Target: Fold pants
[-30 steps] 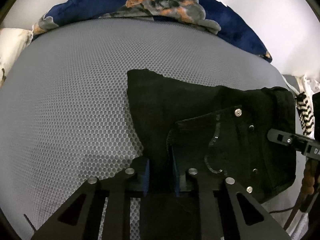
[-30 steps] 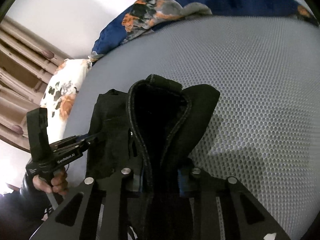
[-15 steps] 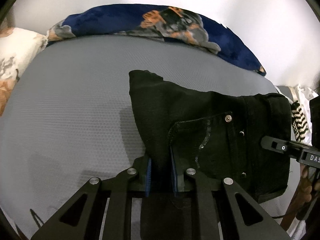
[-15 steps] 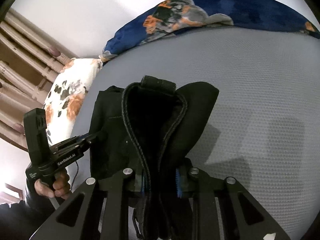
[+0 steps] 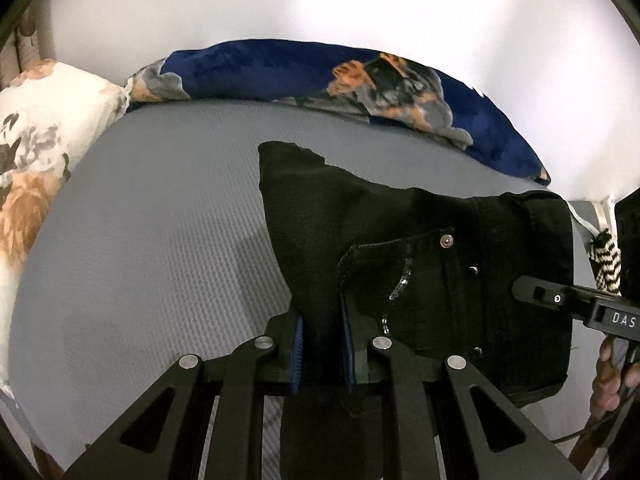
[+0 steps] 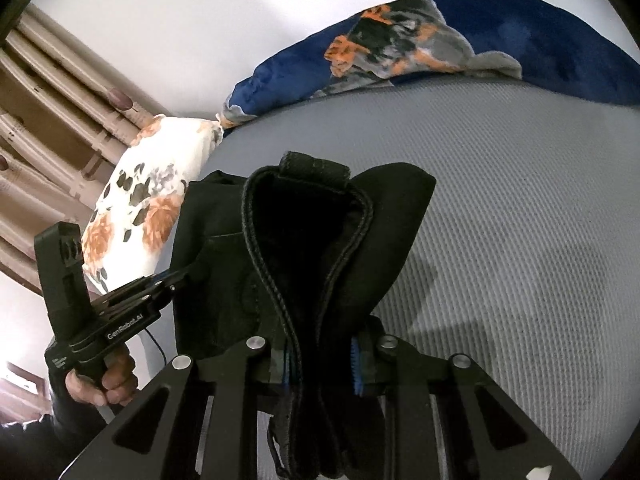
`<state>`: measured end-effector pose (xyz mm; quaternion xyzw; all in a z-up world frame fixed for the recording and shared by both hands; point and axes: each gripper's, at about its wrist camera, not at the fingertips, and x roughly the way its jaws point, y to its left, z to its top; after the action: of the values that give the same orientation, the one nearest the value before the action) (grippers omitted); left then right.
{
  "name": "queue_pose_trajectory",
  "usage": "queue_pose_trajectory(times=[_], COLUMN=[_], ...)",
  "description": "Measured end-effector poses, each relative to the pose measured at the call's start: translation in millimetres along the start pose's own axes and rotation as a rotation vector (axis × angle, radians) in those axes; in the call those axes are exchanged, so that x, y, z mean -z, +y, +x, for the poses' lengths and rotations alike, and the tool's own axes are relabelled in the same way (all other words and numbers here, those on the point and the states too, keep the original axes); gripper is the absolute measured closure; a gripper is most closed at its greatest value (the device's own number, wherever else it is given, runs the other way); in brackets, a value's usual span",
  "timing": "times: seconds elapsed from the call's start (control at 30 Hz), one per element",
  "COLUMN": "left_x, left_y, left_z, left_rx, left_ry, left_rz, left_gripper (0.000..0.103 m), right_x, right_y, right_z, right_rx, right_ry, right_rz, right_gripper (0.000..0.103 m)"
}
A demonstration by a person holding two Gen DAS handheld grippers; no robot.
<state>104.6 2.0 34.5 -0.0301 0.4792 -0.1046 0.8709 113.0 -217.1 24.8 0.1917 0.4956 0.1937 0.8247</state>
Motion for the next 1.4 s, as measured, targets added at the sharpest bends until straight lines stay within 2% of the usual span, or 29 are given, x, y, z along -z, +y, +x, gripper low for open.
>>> queue_pose_trajectory(times=[0.7, 1.03, 1.13, 1.2, 1.3, 1.33, 1.4], left_x=[-65.3, -90.7, -93.2, -91.4, -80.3, -75.7, -67.6], left_y=[14.6, 18.4, 21.8, 25.0, 32.4, 34.2, 36.0], left_z=[52.2, 70.4, 78.3, 88.0, 113.0, 119.3, 124.8], left_rx=[-0.009, 0.001, -0.001, -0.009, -0.052, -0.072, -0.094], left_ry=[-0.003, -0.012, -0.011, 0.002, 0.055, 0.059, 0.048], left_rz=[0.003, -0.007, -0.012, -0.010, -0.008, 0.000, 0.023], left_gripper=[0.087, 0.087, 0.086, 0.086, 0.084, 0.082, 0.073], right_x=[-64.3, -98.2, -103.8, -102.8, -93.7, -90.6, -82.8], right_y=[-20.4, -28.9, -34.4, -37.6, -43.9, -45.9, -51.6], right_z=[41.3, 52.9, 64.1, 74.7, 93.4, 95.7, 97.0], right_rx=[0.031, 0.068, 0.097, 0.152, 0.260, 0.272, 0.299], right_ry=[0.008, -0.006, -0.002, 0.005, 0.025, 0.022, 0.021], right_rz=[0.040, 0.004, -0.010, -0.028, -0.053, -0.059, -0.058], right_gripper=[0.082, 0.082, 0.082, 0.081, 0.071, 0.067, 0.061])
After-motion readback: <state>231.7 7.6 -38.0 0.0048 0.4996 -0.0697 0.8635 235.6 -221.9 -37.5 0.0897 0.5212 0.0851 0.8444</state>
